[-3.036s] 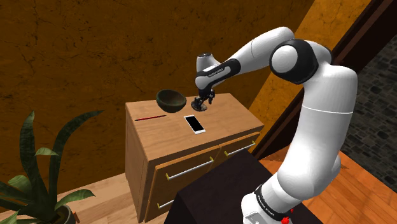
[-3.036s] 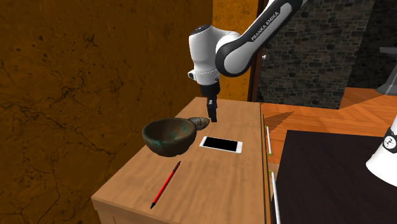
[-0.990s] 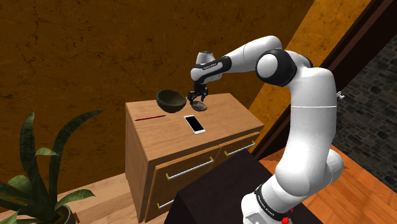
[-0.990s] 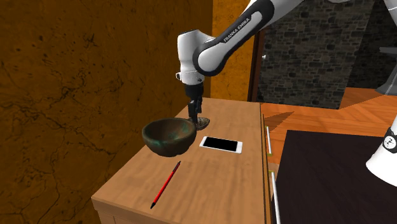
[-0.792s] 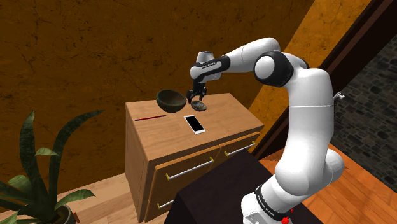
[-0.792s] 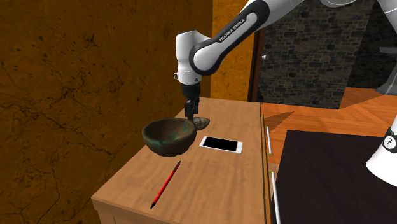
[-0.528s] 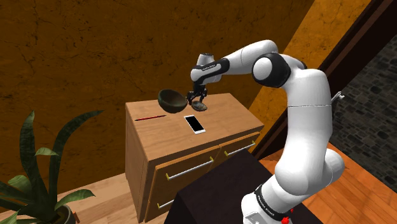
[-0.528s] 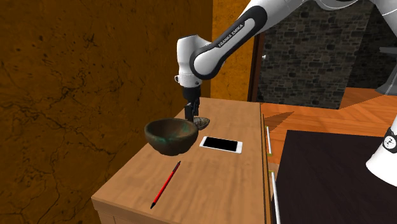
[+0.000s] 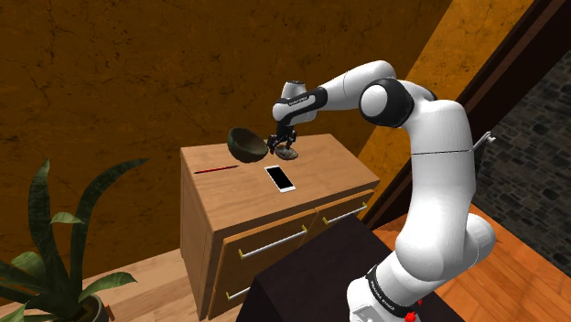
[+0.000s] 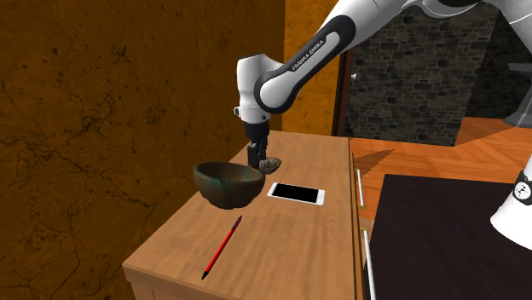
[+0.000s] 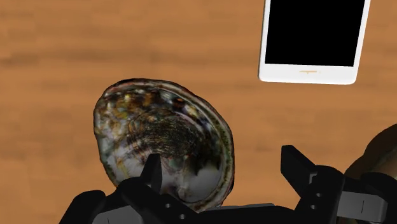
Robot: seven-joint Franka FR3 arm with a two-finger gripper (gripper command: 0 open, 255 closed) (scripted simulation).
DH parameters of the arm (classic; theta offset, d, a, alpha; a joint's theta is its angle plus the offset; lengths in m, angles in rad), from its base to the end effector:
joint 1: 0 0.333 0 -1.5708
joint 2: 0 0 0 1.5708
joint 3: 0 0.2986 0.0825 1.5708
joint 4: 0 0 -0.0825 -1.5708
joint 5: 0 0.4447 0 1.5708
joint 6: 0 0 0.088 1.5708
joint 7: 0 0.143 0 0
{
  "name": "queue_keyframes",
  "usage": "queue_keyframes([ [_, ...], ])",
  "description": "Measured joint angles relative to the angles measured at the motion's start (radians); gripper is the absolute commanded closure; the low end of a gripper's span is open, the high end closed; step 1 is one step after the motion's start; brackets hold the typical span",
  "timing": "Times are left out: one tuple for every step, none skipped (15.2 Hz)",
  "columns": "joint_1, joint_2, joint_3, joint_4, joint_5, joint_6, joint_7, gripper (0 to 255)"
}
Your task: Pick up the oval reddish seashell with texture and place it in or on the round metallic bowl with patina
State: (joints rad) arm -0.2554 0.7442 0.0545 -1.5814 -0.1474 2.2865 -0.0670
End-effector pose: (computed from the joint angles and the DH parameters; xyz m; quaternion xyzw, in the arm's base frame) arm 0.7097 -0.1542 0.1067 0.9989 -0.0243 -0.0231 0.0333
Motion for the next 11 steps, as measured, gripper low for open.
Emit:
queue_keyframes([
  [0.0,0.0,0.0,0.0,0.0,0.0,0.0,255],
  [0.001,0.0,0.001,-0.001,0.0,0.0,0.0,255],
  [0.002,-0.001,0.002,-0.004,0.001,0.001,0.0,255],
  [0.002,-0.001,0.003,-0.004,0.001,0.001,0.0,255],
  [0.002,-0.001,0.003,-0.005,0.001,0.001,0.0,255],
  [0.002,-0.001,0.003,-0.006,0.001,0.001,0.0,255],
  [0.002,-0.001,0.003,-0.006,0.001,0.001,0.0,255],
  [0.002,-0.001,0.003,-0.006,0.001,0.001,0.0,255],
  [0.002,-0.001,0.003,-0.006,0.001,0.001,0.0,255],
  [0.003,-0.001,0.003,-0.006,0.001,0.001,0.0,255],
  [0.003,0.0,0.003,-0.005,0.001,0.001,0.0,255],
])
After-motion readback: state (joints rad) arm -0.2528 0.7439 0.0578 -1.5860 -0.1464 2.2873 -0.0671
